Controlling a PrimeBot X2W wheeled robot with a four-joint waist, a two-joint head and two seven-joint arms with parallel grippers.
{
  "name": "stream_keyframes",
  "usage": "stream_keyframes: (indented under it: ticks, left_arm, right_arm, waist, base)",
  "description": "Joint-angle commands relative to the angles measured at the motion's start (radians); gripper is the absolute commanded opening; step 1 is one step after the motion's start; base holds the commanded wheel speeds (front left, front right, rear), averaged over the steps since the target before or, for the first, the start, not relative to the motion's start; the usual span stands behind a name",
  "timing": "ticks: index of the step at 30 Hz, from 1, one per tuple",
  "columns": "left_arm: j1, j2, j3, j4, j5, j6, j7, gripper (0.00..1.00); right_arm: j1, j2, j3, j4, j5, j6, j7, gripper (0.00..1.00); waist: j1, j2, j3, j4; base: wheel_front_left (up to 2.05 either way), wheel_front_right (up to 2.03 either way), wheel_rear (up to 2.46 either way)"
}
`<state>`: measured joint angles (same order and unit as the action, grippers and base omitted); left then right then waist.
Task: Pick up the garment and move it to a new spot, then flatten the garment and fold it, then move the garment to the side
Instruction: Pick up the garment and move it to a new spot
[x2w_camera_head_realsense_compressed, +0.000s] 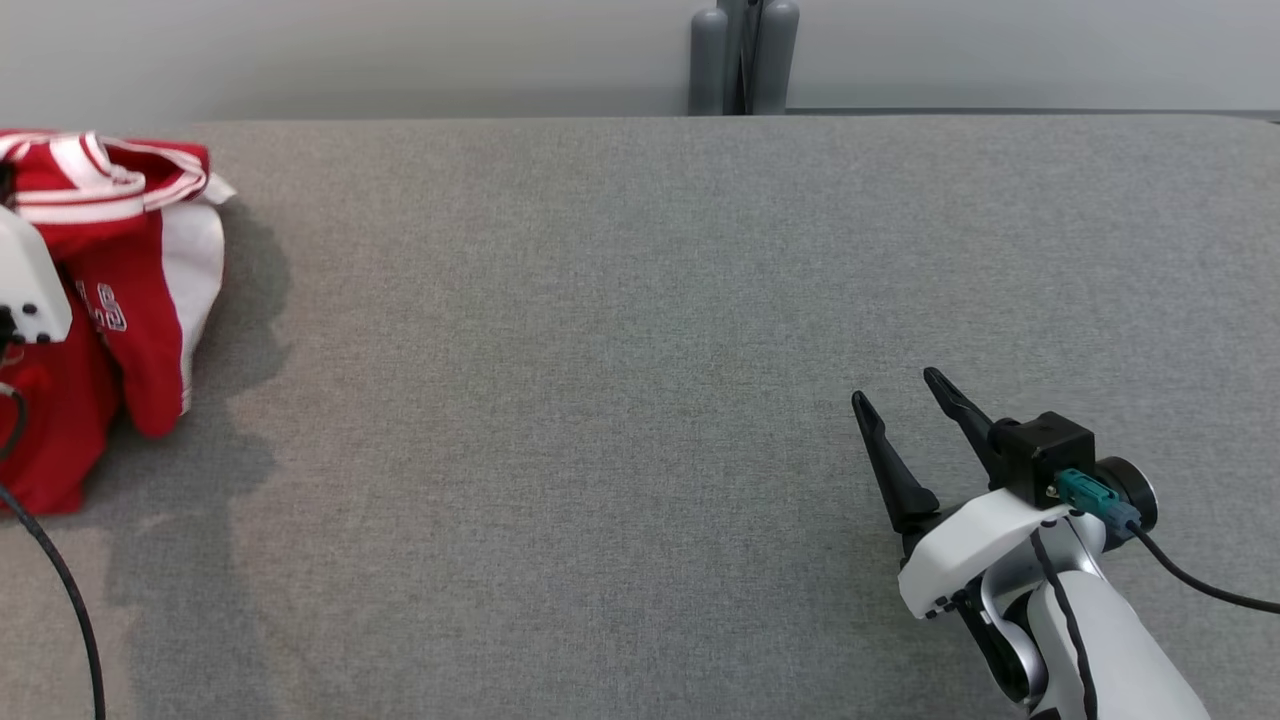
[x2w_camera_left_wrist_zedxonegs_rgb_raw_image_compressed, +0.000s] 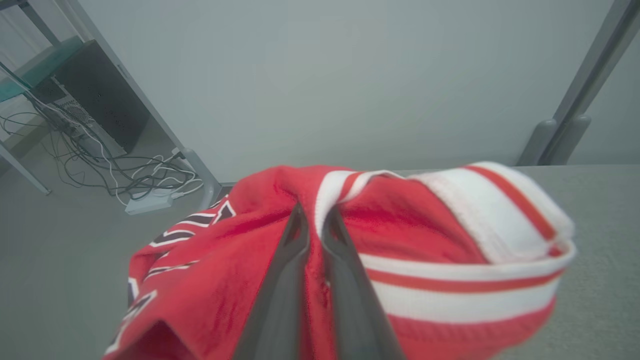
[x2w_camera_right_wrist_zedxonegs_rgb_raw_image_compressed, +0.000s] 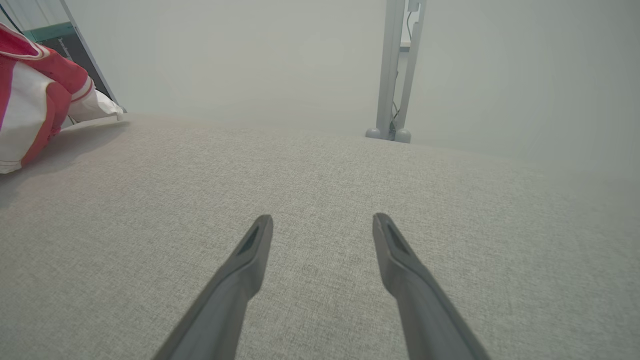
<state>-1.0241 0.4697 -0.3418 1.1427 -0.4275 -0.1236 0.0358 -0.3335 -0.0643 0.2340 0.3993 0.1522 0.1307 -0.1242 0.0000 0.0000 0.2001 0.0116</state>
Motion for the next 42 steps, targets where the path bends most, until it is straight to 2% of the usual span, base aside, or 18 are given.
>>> stream_keyframes:
  ticks: [1, 7, 9, 20, 29, 33, 42]
  left_arm:
    - [-0.026, 0.002, -0.010, -0.018, 0.007, -0.005, -0.018, 0.00]
    - [-0.064, -0.008, -0.052, -0.083, 0.015, -0.007, -0.057, 0.00]
    - [-0.074, -0.027, -0.072, -0.120, 0.005, -0.007, -0.056, 0.00]
    - [-0.068, -0.053, -0.223, -0.417, -0.053, -0.007, -0.044, 0.00]
    - [0.016, -0.105, -0.307, -0.650, -0.092, -0.006, 0.003, 0.00]
    - [0.071, -0.118, -0.336, -0.733, -0.094, 0.010, 0.027, 0.00]
    - [0.249, -0.132, -0.364, -0.816, -0.144, 0.040, 0.016, 0.00]
  right_arm:
    - [0.008, -0.001, -0.001, 0.009, 0.008, 0.000, -0.012, 1.00]
    - [0.010, 0.005, -0.003, 0.035, 0.018, 0.000, -0.033, 1.00]
    - [0.009, 0.007, -0.005, 0.045, 0.025, 0.000, -0.041, 1.00]
    - [-0.008, 0.012, -0.006, 0.093, 0.055, 0.000, -0.081, 1.00]
    - [-0.015, 0.012, -0.001, 0.123, 0.079, 0.000, -0.103, 1.00]
    - [-0.015, 0.012, 0.001, 0.130, 0.084, 0.000, -0.109, 1.00]
    - [-0.015, 0.012, -0.013, 0.141, 0.081, 0.000, -0.116, 1.00]
  waist:
    - [0.0000, 0.0000, -0.013, -0.007]
    - [0.0000, 0.0000, -0.032, -0.027]
    - [0.0000, 0.0000, -0.039, -0.036]
    - [0.0000, 0.0000, -0.052, -0.113]
    - [0.0000, 0.0000, -0.071, -0.183]
    - [0.0000, 0.0000, -0.070, -0.205]
    - [0.0000, 0.0000, -0.072, -0.213]
  base:
    - [0.00, 0.00, 0.00]
    - [0.00, 0.00, 0.00]
    - [0.00, 0.00, 0.00]
    - [0.00, 0.00, 0.00]
    - [0.00, 0.00, 0.00]
    - [0.00, 0.00, 0.00]
    - [0.00, 0.00, 0.00]
